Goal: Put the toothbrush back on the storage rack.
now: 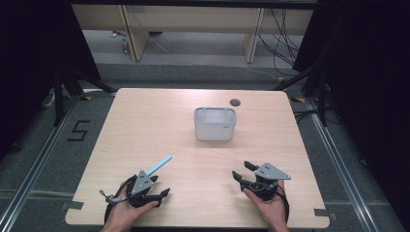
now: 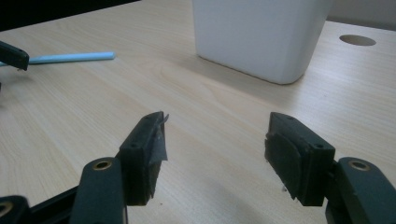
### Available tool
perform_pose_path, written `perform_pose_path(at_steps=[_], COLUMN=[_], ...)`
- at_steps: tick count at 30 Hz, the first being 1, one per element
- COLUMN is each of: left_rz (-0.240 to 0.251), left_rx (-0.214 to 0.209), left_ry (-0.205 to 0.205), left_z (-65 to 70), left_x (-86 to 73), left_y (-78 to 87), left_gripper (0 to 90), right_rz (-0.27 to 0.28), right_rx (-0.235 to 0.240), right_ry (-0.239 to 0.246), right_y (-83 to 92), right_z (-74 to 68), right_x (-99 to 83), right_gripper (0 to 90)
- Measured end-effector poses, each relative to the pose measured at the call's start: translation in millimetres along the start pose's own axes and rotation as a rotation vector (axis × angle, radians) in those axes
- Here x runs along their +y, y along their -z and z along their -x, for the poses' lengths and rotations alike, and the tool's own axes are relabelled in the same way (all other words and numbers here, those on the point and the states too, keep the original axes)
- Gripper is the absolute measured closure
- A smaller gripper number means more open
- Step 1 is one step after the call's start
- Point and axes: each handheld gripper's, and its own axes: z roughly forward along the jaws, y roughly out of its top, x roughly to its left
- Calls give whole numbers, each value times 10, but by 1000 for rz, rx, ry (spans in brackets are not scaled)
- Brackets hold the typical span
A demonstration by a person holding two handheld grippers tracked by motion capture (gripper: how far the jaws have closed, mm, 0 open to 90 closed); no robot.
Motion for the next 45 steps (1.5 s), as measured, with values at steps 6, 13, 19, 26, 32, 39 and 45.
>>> perform_pose_path(at_steps=[6,13,19,26,32,39,45], left_rz=[-27,-168,-277,-473,-590,-649,-715], left_rx=[1,5,3,-17,-5,-2,-6], left_ry=[6,-58,-7,-56,-82,-91,-77], left_z=[-47,-198,-310,-450,-584,-668,-720], left_x=[116,401,549,702,790,821,857], left_y=[58,175,160,124,-1,-104,-185], left_gripper=[366,365,341,307,301,302,311], right_rz=[20,14,13,16,26,20,21], right_rx=[-33,-27,-35,-36,-31,-44,-43], right_ry=[29,25,15,20,14,19,15], right_y=[11,9,14,9,4,9,4], right_z=[15,19,17,23,21,34,29], right_x=[0,1,2,3,0,1,0], right_gripper=[386,385,385,381,372,368,368])
